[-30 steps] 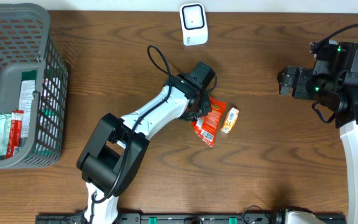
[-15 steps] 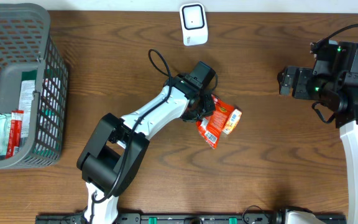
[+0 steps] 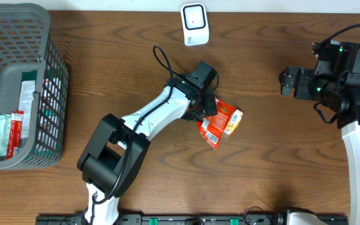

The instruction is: Scan the item barcode

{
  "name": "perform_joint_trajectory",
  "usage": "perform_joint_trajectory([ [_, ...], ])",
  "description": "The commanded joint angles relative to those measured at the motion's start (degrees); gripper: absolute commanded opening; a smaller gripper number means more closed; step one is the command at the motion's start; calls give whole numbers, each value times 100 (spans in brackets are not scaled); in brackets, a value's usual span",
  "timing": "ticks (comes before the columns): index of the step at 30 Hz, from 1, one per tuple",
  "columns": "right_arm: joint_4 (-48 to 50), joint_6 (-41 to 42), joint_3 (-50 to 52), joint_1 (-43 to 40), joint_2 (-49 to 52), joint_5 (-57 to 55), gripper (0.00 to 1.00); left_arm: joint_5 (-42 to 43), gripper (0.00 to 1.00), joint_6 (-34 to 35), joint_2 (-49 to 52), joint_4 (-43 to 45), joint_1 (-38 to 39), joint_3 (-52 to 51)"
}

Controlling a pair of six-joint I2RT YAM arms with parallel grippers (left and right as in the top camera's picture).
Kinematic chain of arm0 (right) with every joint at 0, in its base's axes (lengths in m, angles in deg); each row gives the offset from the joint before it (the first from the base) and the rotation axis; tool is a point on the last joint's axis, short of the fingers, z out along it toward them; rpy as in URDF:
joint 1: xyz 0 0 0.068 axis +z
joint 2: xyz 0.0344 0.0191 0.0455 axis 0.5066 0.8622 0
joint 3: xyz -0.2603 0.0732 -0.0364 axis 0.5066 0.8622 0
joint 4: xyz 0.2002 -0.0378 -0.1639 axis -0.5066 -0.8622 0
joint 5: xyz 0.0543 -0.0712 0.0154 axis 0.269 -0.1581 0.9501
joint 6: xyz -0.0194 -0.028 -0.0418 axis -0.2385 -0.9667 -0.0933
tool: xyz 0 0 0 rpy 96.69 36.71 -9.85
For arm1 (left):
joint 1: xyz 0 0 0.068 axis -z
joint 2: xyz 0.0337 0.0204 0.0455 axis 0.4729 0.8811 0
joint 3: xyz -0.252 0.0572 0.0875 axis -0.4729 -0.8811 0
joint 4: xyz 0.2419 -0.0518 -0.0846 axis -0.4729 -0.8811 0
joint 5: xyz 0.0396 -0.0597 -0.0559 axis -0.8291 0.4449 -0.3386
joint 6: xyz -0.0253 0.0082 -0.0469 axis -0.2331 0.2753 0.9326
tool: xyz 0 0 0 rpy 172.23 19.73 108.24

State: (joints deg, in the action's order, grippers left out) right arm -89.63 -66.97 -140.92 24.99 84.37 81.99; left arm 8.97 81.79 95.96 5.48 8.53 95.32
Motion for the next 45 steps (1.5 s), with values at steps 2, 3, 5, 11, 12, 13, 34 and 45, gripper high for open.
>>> perform_joint_trajectory([
  [2, -9, 70, -94, -24, -39, 9, 99, -68, 56, -413, 70, -330, -42, -48],
  [3, -9, 70, -94, -24, -39, 9, 99, -61, 55, -433, 70, -415, -42, -48],
  [5, -9, 70, -94, -24, -39, 9, 99, -28, 55, -452, 70, -616, -42, -48],
  [11, -9, 70, -94, -24, -39, 9, 99, 761, 56, -579, 70, -920, -42, -48],
  [12, -9, 70, -94, -24, -39, 9, 99, 896, 56, -577, 70, -964, -42, -48],
  [13, -9, 68, -94, -24, -39, 9, 99, 1014, 55, -577, 70, -1012, -42, -48],
  [34, -9, 68, -94, -24, -39, 9, 99, 1676, 7, -1174, -861, -1298, -581, 186],
  [45, -9, 68, -94, -24, -39, 9, 99, 3703, 7, -2752, -778, -1099, -544, -461],
])
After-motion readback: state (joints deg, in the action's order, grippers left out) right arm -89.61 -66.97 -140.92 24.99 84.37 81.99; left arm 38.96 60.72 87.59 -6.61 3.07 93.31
